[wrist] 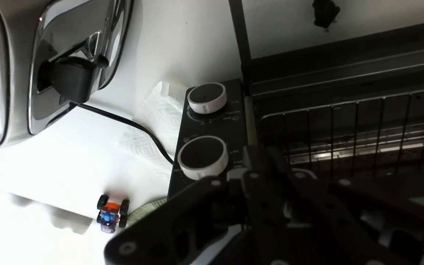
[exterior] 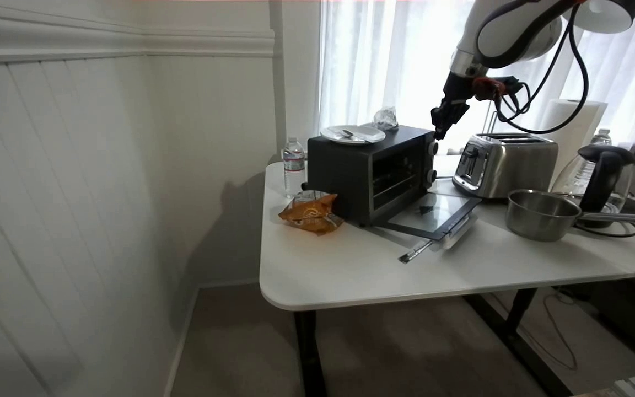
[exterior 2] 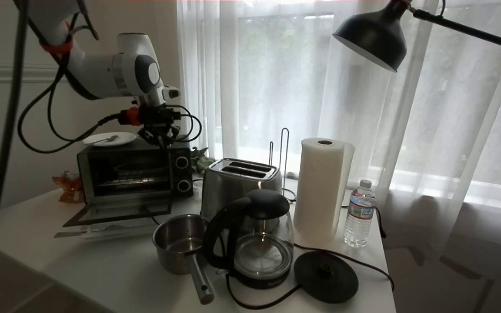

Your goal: Turn the top right knob on the oven to the right twice

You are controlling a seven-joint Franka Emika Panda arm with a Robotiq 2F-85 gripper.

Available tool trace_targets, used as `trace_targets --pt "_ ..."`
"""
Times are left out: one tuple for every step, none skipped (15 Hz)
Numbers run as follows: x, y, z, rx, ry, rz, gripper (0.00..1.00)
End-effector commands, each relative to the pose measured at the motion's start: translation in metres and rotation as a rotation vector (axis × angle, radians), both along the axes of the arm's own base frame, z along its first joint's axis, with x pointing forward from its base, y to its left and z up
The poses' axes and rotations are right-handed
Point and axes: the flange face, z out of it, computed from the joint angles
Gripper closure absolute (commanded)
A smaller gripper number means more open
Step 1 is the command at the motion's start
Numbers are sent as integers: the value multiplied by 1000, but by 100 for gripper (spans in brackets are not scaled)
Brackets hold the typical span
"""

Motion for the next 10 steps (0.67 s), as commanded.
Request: trace_targets --pt "17 7 -11 -22 -28 6 100" --pt "20 8 -14 -23 -33 10 100" --pt "22 8 -16 -24 -36 11 100" --pt "25 8 -19 -28 -37 14 100" --pt "27 9 -22 -33 -39 17 100" --pt "29 9 -24 -38 -42 19 100" --pt "31 8 -26 -50 -47 22 100" --pt "32 7 -28 -60 -46 25 100" --pt "34 6 -30 -70 -45 29 100" --pt "35 5 -31 -83 -47 33 100"
